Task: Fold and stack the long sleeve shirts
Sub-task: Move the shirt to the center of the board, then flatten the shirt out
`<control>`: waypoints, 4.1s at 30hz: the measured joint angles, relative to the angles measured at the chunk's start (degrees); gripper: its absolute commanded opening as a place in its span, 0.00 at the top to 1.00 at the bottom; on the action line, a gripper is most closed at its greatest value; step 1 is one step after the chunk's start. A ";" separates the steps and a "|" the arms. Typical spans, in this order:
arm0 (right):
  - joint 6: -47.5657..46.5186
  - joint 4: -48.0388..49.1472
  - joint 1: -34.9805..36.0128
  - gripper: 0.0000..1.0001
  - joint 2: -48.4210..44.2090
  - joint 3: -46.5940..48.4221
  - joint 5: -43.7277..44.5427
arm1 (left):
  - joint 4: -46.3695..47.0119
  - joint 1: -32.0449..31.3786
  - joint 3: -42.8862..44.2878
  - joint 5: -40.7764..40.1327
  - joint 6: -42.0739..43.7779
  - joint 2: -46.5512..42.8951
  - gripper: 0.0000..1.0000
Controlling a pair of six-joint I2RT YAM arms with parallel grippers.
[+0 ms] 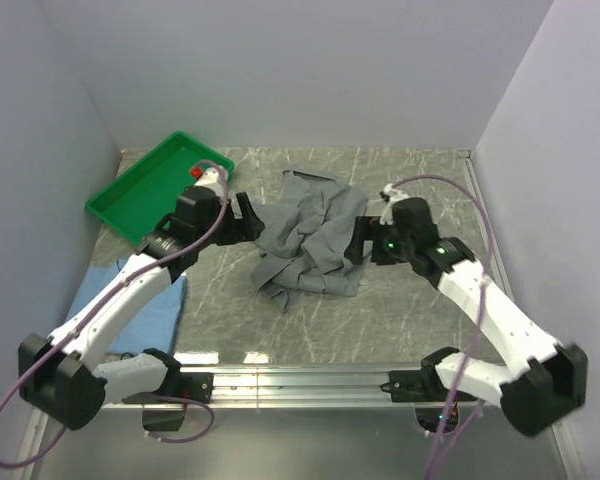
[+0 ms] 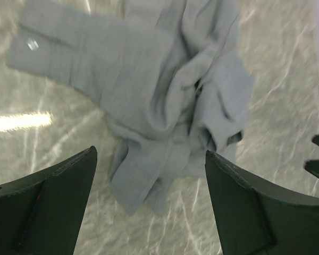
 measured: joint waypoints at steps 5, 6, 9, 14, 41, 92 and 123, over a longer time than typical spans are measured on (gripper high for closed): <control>1.95 1.46 3.48 0.07 11.78 0.57 1.14 | -0.11 0.24 -0.39 6.75 0.13 7.32 0.17; 2.34 1.84 3.89 0.07 13.68 0.94 1.66 | 0.35 0.22 -0.39 8.63 0.02 8.79 0.18; 2.95 2.95 5.86 0.07 19.76 3.52 4.28 | 1.66 -0.04 -0.44 12.55 -0.20 13.09 0.20; 2.75 4.26 10.43 0.00 27.93 9.79 10.14 | 4.55 -1.57 -2.32 14.27 -2.01 19.61 0.22; 12.76 2.58 -17.75 0.30 26.56 9.90 28.89 | 11.52 -3.74 -15.32 12.20 -10.12 17.22 0.85; 21.11 21.16 -2.97 0.93 24.41 -17.84 -12.02 | -5.22 -10.16 27.52 -6.47 -1.99 48.54 0.99; 5.84 -7.61 -8.72 0.60 41.83 31.04 14.23 | -12.98 10.19 -15.85 2.34 -3.98 -1.84 0.96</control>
